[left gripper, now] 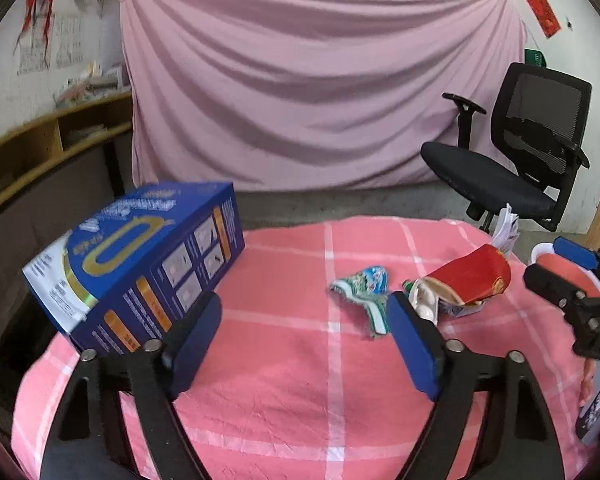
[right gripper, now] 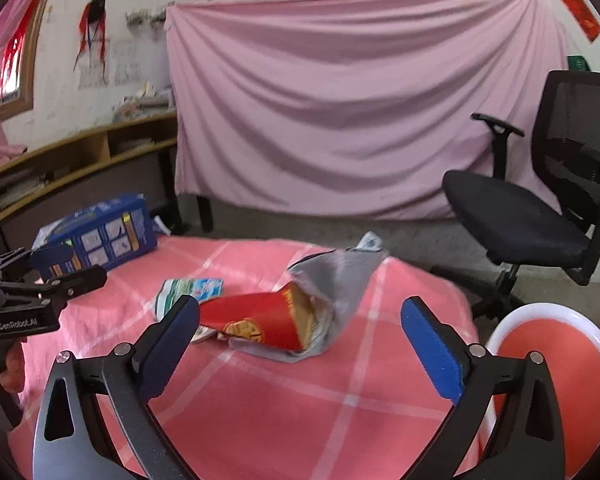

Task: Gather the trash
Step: 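Move both tools back over the red paper cup on the table, then grasp the red paper cup with the right tool while the left tool grasps the green wrapper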

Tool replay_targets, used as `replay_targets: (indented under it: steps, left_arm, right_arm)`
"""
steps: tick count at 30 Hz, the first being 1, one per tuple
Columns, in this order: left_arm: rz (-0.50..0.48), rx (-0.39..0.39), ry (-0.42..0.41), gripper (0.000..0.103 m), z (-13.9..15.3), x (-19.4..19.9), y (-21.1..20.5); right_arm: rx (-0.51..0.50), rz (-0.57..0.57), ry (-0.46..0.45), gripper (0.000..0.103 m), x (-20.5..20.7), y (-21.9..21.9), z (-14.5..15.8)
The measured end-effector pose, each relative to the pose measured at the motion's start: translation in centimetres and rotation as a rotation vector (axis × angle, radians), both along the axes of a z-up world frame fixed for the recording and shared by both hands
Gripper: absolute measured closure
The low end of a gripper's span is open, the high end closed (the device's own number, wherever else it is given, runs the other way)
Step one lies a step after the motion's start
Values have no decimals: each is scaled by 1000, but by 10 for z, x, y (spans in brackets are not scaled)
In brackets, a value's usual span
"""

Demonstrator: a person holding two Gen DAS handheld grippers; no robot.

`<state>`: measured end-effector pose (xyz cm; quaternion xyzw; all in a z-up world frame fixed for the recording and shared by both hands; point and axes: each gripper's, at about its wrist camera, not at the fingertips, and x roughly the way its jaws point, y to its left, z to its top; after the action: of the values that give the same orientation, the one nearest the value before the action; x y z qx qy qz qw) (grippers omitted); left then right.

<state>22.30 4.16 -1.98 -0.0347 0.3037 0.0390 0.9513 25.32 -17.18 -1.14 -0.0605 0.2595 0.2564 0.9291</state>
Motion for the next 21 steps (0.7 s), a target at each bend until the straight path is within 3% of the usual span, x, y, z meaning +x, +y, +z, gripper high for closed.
replay_targets:
  steps: [3, 6, 12, 13, 15, 21]
  left_arm:
    - [-7, -36, 35, 42, -3, 6, 8]
    - [-16, -56, 65, 46, -7, 11, 13]
    - [-24, -96, 99, 47, -10, 16, 20]
    - [-32, -100, 108, 47, -11, 18, 20]
    - [-47, -112, 122, 47, -12, 21, 19]
    - [-96, -171, 157, 47, -15, 30, 17]
  right_arm:
    - [-12, 24, 55, 2, 7, 11, -5]
    - [-13, 44, 94, 3, 13, 21, -9]
    - [-115, 57, 120, 3, 18, 45, -20]
    - [-127, 54, 126, 8, 19, 45, -22]
    - [-125, 48, 138, 16, 21, 44, -22]
    - [-60, 37, 159, 19, 23, 30, -20]
